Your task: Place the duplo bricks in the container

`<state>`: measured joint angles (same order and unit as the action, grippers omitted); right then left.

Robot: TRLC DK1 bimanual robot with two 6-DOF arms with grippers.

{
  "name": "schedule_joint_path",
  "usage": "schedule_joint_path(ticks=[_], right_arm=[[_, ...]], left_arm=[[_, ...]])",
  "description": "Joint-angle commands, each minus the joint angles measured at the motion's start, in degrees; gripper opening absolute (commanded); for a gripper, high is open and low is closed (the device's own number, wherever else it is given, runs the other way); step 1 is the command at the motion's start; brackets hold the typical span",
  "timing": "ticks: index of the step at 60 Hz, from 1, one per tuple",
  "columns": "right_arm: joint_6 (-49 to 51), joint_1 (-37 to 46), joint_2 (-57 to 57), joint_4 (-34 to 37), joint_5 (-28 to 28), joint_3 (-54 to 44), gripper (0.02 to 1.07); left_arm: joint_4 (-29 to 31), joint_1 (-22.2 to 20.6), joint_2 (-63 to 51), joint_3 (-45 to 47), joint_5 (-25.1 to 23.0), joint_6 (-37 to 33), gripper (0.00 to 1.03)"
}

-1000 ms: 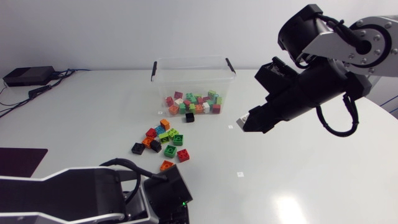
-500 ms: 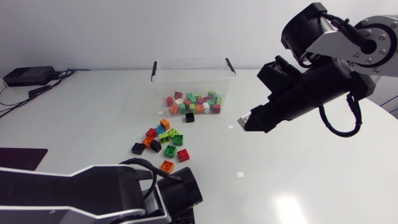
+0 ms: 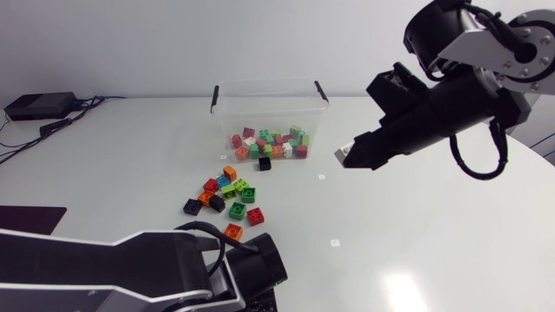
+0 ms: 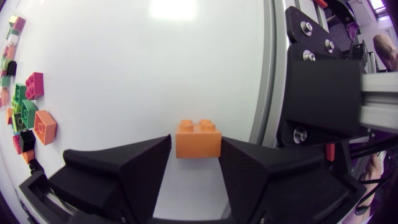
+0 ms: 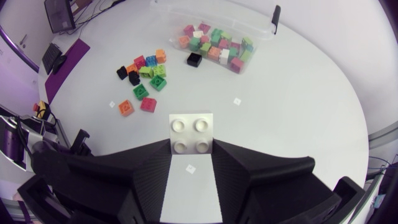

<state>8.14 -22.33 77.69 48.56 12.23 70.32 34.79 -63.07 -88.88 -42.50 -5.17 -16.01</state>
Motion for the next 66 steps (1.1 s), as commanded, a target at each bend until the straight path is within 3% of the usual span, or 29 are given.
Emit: schedule_joint_path(ticks=[1, 24, 66], right_arm=[[-1.02, 0.27, 2.47, -1.80, 0.16, 2.89, 0.43], [-3.84, 0.27, 15.12, -11.11, 0.08, 12.38, 0.43], [-7.53, 3.52, 35.51, -15.86, 0.16, 33.83, 0.43]], left_arm=[[0.20, 0.49, -0.42, -0.04, -0.54, 1.51, 0.33], [3.89, 1.54, 3.19, 0.84, -0.54, 1.24, 0.32], [6.52, 3.04, 9.16, 3.04, -1.60, 1.16, 0.32]])
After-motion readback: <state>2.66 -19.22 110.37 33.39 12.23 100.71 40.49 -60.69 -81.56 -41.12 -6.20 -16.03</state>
